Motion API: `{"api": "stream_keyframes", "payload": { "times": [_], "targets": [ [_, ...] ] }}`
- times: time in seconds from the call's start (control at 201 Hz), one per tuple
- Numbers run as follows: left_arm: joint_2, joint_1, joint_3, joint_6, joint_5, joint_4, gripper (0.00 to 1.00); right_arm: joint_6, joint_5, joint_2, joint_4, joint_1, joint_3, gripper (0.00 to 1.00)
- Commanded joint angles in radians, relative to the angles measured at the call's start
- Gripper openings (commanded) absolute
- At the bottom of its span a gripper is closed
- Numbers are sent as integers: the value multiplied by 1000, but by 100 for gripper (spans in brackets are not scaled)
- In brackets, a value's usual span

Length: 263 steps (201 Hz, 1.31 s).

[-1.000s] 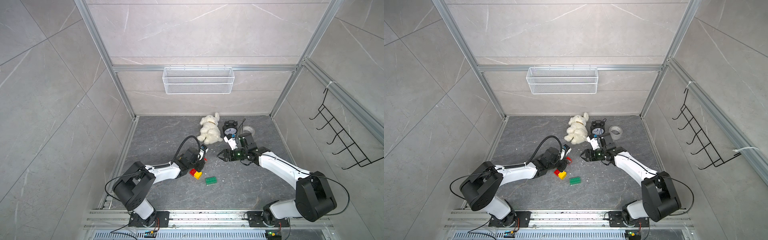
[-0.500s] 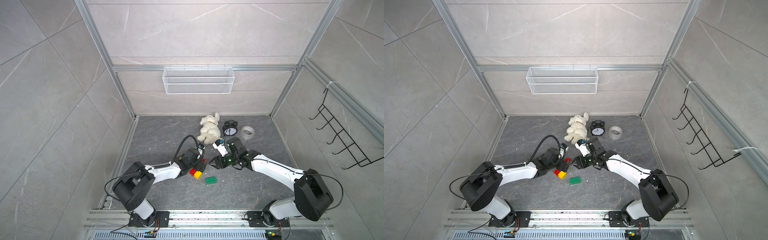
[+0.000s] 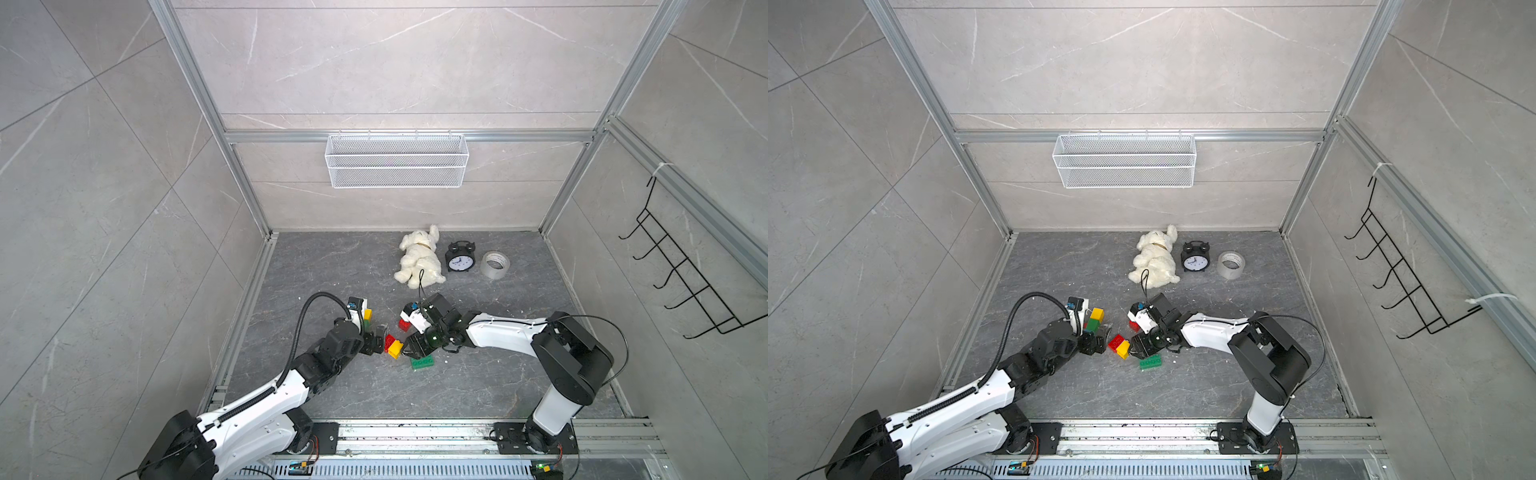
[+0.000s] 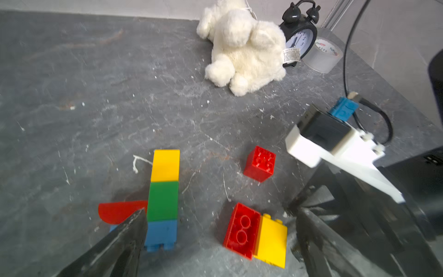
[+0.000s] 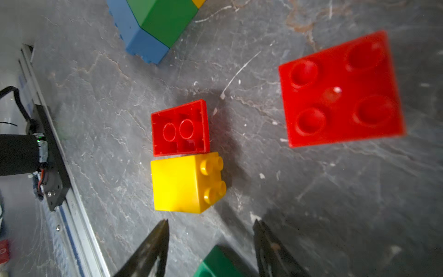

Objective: Assemble the letter r with lego
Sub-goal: Pick up the lego brick from the center of the board.

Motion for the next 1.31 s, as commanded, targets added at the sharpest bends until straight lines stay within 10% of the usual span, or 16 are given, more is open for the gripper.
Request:
{"api": "stream_keyframes", "payload": {
  "times": [0.0,1.05,1.304],
  "targets": [
    [-49,3,-20,-103,39,0,98,20,71,32,28,20,52,59],
    [-23,3,1,-205,31,-204,93,47,262,61,-76,185,98,58],
    [102,3,66,-183,203,-226,68,82,229,-51,-17,176,55,60]
  ]
}}
